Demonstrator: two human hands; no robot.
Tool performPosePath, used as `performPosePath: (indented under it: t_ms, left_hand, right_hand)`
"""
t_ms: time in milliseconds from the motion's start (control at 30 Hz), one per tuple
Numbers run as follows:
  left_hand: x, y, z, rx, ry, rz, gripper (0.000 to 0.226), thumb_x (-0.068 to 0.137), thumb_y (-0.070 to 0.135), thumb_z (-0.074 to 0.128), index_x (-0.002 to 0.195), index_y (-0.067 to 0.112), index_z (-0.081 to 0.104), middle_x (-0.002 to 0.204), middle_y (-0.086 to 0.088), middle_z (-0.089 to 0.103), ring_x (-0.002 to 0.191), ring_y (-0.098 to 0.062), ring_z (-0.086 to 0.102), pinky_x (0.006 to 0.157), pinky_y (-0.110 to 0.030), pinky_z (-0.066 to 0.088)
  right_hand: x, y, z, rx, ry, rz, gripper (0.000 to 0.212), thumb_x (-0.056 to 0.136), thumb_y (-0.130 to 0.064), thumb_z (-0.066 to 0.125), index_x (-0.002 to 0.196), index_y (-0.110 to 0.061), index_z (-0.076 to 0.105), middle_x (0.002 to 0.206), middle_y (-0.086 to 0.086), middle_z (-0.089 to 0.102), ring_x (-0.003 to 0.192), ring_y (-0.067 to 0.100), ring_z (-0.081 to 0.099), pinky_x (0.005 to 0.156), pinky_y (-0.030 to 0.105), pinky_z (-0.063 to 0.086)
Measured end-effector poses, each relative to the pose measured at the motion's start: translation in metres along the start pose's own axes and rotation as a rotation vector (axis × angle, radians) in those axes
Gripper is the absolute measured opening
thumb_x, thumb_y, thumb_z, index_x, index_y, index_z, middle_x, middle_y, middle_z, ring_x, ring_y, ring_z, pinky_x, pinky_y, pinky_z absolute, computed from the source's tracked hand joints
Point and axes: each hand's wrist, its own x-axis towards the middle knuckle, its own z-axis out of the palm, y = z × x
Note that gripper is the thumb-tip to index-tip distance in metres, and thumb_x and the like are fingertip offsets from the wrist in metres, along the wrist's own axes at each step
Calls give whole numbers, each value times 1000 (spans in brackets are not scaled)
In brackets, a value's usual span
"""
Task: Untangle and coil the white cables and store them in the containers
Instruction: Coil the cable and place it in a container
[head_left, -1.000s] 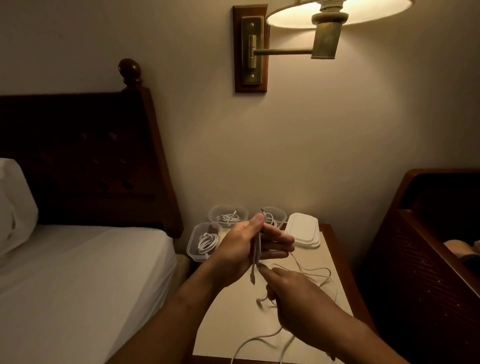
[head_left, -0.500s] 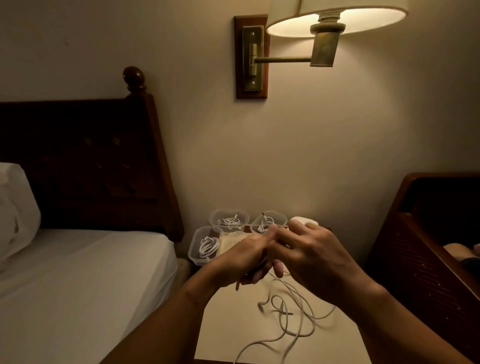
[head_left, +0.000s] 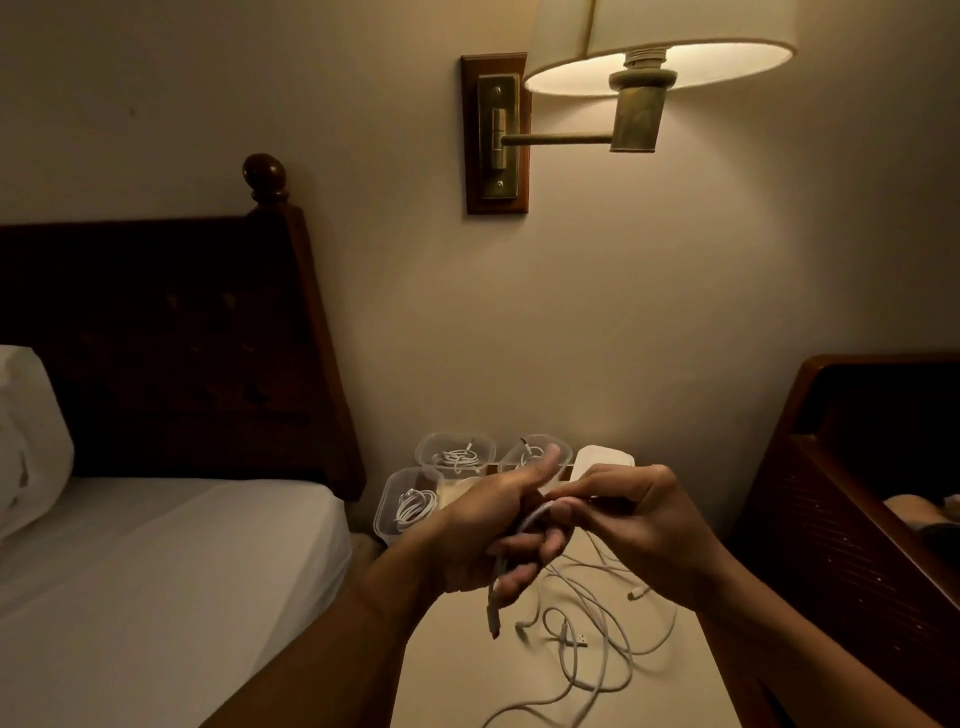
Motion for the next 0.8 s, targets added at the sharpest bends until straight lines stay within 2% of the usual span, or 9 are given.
performPosePath:
  t_ms: [67, 167, 300, 400, 467, 567, 700, 800]
  left_hand:
    - [5, 0, 6, 102, 170, 57, 61, 109, 49, 28, 81, 4, 56, 53, -5, 51, 40, -16, 58, 39, -23, 46]
    - [10, -3, 3, 151, 413, 190, 51, 110, 34, 37, 88, -2, 65, 53, -12, 49, 49, -24, 64, 48, -27, 52]
    - [7, -6, 5, 127, 370, 319, 36, 108, 23, 42, 106, -1, 69, 80, -8, 74, 64, -20, 69, 64, -25, 58]
    - [4, -9, -4, 122, 346, 349, 33, 104, 23, 49, 114, -1, 69, 87, -12, 74, 74, -19, 71, 73, -26, 58]
    - [3, -10, -9, 142, 364, 352, 33, 102, 25, 52, 115, -1, 69, 85, -16, 72, 75, -20, 71, 74, -27, 58]
    - [7, -9, -6, 282, 399, 358, 31, 102, 30, 51, 109, 4, 68, 80, -12, 70, 72, -17, 67, 71, -26, 56]
    - [11, -7, -3, 376, 448, 352, 26, 107, 26, 45, 97, 9, 62, 72, -6, 63, 66, -17, 58, 61, -25, 49]
    - [9, -6, -6, 343, 445, 343, 26, 108, 24, 44, 93, 13, 62, 70, -4, 61, 65, -15, 56, 60, -26, 46]
  right_hand:
    - [-3, 2, 2, 1, 83, 49, 13, 90, -14, 72, 100, -18, 80, 86, -3, 76, 82, 27, 71, 68, 48, 58]
    - [-9, 5, 5, -118, 187, 109, 10, 91, -24, 71, 97, -26, 79, 86, -9, 75, 81, 23, 70, 66, 48, 59]
    - [-10, 4, 11, -64, 366, 157, 10, 92, -19, 70, 97, -21, 78, 87, -8, 77, 85, 17, 74, 72, 39, 62]
    - [-8, -1, 17, -8, 479, 147, 10, 90, -12, 71, 92, -17, 79, 82, -7, 77, 81, 15, 73, 70, 30, 62]
    - [-8, -3, 22, 26, 540, 156, 12, 89, -11, 71, 90, -21, 78, 79, -7, 76, 79, 16, 73, 68, 27, 61]
    - [-6, -3, 24, 95, 601, 166, 15, 88, -10, 71, 88, -24, 77, 80, -5, 76, 79, 17, 73, 69, 23, 59]
    - [-4, -6, 22, 154, 565, 181, 9, 86, -19, 70, 91, -20, 78, 82, -2, 77, 81, 19, 73, 73, 27, 61]
    - [-6, -1, 10, 140, 399, 216, 16, 88, -28, 64, 97, -27, 77, 89, -2, 77, 89, 19, 73, 78, 32, 61]
